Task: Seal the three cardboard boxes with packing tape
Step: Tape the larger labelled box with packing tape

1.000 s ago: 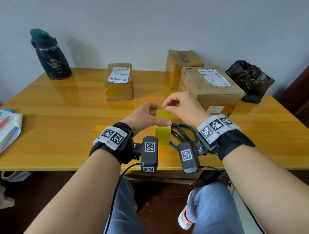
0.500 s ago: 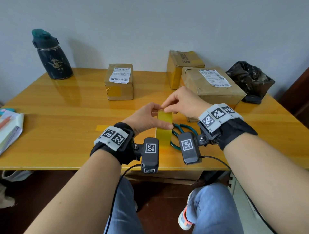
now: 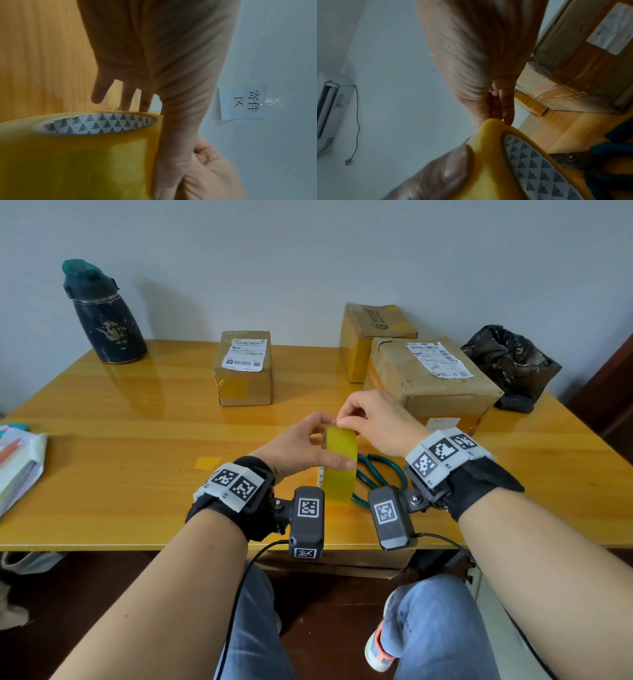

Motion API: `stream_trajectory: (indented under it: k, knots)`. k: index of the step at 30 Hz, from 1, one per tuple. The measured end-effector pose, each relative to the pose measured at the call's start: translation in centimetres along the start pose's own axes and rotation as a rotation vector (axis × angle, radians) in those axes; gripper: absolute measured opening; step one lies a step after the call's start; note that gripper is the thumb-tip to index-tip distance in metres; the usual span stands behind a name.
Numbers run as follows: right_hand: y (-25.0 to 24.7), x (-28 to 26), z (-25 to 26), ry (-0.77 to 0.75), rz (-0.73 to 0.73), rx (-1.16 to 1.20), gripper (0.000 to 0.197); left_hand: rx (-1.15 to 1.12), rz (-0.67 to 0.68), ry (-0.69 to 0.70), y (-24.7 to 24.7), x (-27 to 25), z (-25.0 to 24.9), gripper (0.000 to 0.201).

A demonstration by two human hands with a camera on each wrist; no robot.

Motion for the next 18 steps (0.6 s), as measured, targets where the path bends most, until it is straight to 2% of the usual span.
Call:
stream_trajectory:
  k: [7,13,16,18]
  knots:
    - [0.2,-0.6,-2.2,0.082,-0.074,0.157,0.007,-0.039,0.035,-0.072,0.3,0.0,0.5,0.056]
    - [0.4,-1.0,-3.0,0.118,-0.093,0.263,0.006,0.078,0.037,-0.144,0.3,0.4,0.7,0.063]
    - [0.3,-1.1,-3.0,0.116,-0.106,0.265,0.006,0.118,0.048,-0.166,0.3,0.4,0.8,0.079]
    - [0.1,-1.0,-2.7,0.092,-0.12,0.235,0.007,0.123,0.047,-0.171,0.4,0.4,0.9,0.08]
Point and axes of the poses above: each hand's wrist, its own x-axis towards the middle knuckle, its own y-axis out of the palm, z = x × y, the point moved 10 cm from there along x, towards the middle knuckle, and after that the axes turned 3 degrees about -z, right-handed, at the moved point
